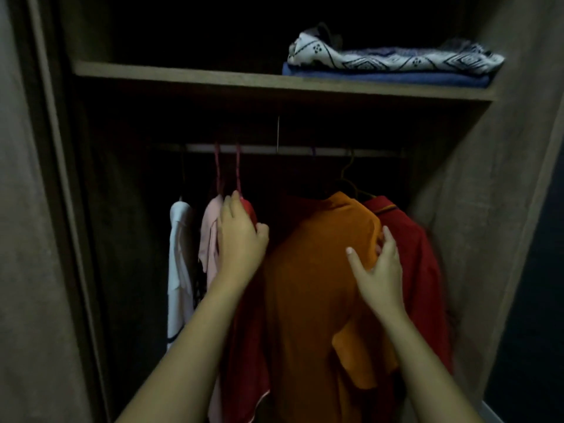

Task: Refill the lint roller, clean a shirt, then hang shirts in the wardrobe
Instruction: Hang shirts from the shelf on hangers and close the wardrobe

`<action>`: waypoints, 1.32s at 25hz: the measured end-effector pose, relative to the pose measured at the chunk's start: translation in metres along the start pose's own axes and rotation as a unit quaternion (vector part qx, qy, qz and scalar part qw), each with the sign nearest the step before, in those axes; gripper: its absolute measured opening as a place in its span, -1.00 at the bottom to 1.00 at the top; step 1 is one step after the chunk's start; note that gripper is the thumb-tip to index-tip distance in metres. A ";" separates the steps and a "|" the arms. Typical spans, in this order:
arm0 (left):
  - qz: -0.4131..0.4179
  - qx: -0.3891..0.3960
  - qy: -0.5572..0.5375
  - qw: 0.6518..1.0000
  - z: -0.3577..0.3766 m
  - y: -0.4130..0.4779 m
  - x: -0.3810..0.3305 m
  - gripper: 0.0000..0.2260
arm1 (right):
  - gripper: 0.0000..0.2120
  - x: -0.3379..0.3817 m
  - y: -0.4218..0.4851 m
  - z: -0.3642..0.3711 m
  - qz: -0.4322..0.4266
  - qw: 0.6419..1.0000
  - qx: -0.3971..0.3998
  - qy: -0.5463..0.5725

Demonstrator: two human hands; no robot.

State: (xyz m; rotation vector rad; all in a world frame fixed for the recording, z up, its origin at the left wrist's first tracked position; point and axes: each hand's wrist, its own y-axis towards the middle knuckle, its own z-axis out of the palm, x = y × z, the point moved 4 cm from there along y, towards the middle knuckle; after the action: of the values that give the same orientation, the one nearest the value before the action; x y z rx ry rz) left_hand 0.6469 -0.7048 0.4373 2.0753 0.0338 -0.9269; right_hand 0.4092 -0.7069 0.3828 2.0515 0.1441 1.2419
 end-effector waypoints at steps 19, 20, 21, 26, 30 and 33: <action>-0.045 0.110 -0.048 0.992 0.048 -0.053 -0.020 -0.51 | -0.51 -0.013 0.002 0.009 -0.045 0.992 -0.014 -0.118; -0.007 0.036 -0.071 0.997 0.035 -0.052 -0.021 -0.56 | -0.54 0.003 -0.001 0.008 -0.104 0.990 -0.051 -0.085; 0.025 -0.040 -0.090 0.995 0.019 -0.051 -0.022 -0.59 | -0.56 0.019 -0.002 0.011 -0.155 0.984 -0.063 -0.057; -0.040 -0.067 -0.021 0.997 -0.015 -0.010 0.014 -0.47 | -0.37 0.064 0.011 0.058 -0.091 0.986 0.139 -0.027; -0.170 0.065 -0.002 0.983 0.001 0.000 0.041 -0.45 | -0.49 0.064 0.016 0.083 -0.024 0.979 0.186 -0.081; -0.085 0.071 0.029 0.993 0.012 -0.011 0.030 -0.48 | -0.53 0.059 0.004 0.089 -0.025 0.980 0.175 -0.095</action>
State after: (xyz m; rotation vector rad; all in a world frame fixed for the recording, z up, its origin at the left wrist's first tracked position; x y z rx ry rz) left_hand 0.6574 -0.7149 0.4064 2.2589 0.1834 -0.9955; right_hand 0.5113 -0.7303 0.4032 2.4395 0.3440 1.0379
